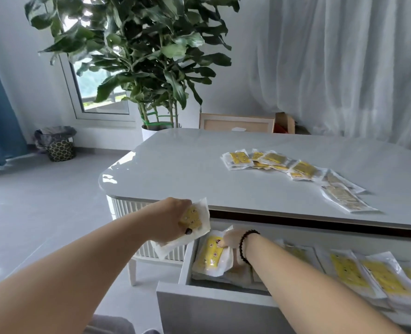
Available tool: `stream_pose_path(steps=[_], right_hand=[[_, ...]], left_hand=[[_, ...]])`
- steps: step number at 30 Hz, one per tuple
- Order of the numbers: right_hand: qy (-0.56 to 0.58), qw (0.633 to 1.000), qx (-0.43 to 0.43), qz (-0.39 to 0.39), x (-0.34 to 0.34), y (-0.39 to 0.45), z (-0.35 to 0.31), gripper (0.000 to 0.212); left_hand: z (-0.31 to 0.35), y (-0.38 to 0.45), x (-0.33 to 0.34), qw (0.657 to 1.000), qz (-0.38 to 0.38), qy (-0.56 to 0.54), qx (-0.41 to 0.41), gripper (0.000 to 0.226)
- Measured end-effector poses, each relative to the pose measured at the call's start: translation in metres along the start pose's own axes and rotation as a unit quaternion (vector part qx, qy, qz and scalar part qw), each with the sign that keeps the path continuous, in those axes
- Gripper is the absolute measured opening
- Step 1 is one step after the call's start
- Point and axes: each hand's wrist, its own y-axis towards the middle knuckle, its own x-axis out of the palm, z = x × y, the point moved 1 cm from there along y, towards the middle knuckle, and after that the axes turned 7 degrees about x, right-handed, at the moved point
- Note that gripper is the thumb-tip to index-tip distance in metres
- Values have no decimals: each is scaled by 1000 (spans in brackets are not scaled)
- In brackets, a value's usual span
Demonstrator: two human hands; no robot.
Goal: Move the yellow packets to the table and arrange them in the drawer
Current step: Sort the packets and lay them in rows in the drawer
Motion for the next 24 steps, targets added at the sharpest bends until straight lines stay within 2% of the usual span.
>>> stream_pose_path(steps=[6,11,13,17,24], right_hand=[[46,998,-23,-23,11,24,-7,40],[71,997,7,34,21,33,-3,60],[95,994,12,54,25,38,-1,59],[25,988,-8,150,18,31,0,28],[-1,987,-6,159,19,24,4,39]], left_hand=[[-15,2,-1,999,-14,-38,1,13],[-17,8,-1,999,-21,-35,2,13],[-15,10,-2,999,-24,-34,2,13],[-12,13,0,999,-37,-32,0,14],[-12,10,1,999,-30,-44,-7,14]])
